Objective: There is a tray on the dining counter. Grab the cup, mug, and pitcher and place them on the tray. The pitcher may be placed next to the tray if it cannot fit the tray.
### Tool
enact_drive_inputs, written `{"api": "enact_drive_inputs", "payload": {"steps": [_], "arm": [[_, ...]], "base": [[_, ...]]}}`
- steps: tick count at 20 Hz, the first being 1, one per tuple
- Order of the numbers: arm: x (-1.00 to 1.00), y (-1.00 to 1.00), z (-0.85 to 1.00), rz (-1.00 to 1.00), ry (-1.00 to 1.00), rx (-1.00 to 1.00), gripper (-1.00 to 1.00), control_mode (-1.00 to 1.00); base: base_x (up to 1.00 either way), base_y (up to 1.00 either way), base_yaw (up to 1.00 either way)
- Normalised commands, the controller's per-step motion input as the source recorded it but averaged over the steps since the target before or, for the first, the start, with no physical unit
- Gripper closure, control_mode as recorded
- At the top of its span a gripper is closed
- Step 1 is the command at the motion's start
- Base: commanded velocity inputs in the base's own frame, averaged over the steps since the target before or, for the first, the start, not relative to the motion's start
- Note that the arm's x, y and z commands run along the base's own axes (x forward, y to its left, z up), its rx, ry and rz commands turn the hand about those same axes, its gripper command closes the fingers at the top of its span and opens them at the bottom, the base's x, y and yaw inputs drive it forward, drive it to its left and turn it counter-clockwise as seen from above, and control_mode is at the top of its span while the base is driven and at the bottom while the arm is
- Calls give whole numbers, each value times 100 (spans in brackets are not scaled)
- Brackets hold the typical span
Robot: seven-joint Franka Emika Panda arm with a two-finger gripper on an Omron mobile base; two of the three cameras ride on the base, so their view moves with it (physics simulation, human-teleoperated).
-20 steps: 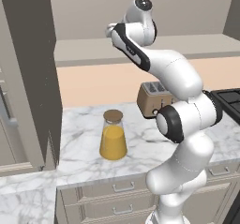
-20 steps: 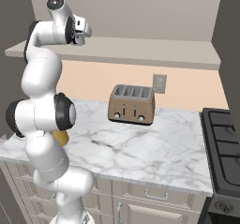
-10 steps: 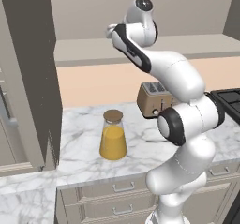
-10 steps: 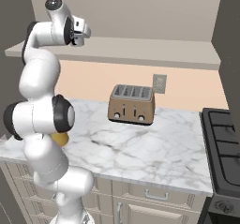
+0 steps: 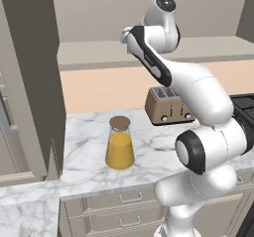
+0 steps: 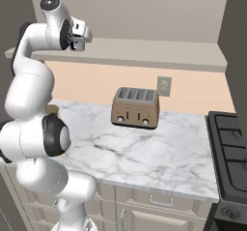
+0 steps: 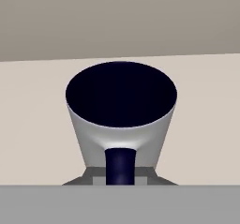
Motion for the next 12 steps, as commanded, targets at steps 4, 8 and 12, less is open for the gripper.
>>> {"api": "enact_drive_inputs", "payload": {"steps": [4,8,12], "arm": [[-87,-70,0,0,0,2,100,-100],[-99,-67,0,0,0,0,100,-100],[-93,-53,0,0,0,0,100,-100]], "base": [[0,0,0],[0,0,0],[0,0,0]]}}
